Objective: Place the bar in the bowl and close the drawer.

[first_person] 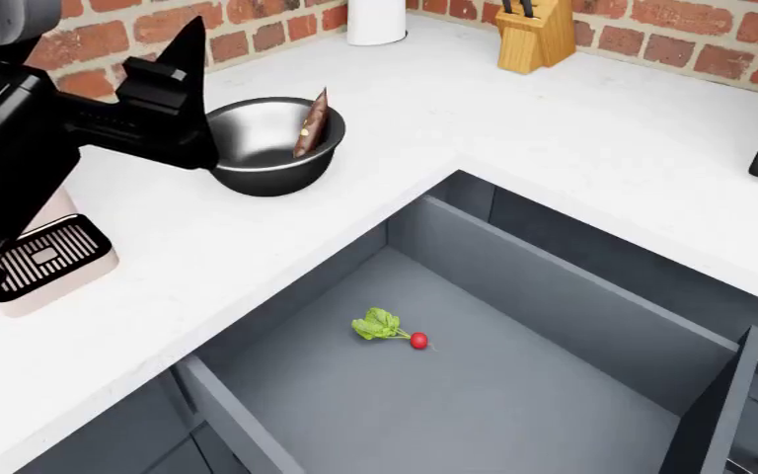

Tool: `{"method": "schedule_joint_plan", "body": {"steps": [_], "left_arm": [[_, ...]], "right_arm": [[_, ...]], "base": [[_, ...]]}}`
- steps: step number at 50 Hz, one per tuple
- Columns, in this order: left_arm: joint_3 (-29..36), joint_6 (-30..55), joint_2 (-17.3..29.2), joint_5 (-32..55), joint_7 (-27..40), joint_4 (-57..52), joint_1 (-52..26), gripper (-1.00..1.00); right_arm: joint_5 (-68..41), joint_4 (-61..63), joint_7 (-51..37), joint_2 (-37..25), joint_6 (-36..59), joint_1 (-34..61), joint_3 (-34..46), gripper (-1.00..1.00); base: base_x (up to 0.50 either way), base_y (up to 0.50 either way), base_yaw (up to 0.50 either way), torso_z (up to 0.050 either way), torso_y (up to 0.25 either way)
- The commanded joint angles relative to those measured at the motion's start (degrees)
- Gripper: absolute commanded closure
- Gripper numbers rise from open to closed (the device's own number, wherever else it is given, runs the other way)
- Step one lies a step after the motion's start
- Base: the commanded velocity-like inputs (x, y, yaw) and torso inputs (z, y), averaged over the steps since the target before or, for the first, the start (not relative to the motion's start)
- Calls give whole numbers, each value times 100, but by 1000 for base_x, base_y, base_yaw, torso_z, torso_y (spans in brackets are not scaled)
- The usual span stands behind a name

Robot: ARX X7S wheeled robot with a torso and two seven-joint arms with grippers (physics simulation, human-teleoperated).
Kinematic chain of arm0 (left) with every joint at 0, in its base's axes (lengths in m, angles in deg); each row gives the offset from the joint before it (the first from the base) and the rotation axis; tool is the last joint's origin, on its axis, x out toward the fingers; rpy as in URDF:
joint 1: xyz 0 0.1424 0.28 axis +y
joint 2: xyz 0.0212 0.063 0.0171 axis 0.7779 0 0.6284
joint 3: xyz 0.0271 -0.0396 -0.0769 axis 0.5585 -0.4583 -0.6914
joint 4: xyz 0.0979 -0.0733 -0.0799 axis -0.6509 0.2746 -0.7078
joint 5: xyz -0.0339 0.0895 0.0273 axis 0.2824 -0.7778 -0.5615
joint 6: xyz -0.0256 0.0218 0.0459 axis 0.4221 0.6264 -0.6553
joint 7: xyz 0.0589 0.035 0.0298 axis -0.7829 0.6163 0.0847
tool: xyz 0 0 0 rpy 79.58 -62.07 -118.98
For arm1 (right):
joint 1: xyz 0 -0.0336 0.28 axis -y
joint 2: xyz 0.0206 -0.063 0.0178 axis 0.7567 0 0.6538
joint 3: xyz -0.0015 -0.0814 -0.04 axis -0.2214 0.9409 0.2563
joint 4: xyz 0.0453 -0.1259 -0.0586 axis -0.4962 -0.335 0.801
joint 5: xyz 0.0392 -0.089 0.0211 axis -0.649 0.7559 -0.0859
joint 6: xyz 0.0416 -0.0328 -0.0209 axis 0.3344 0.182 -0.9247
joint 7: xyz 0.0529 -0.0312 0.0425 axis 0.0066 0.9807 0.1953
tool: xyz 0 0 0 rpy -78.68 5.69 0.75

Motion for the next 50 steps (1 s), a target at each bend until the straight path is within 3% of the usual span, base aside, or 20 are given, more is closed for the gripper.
{"method": "schedule_joint_plan", "body": {"steps": [1,50], "left_arm": [[-196,-80,-132,-179,-75,-3,48,-100],[-265,-141,-27,-263,-116,-17,243,-100]], "right_arm": [[183,56,114,160,27,136,367,-100],[697,-1087,176,320,-331,1289,2356,-100]], "base": [[0,0,0,0,0],[0,0,0,0,0]]}}
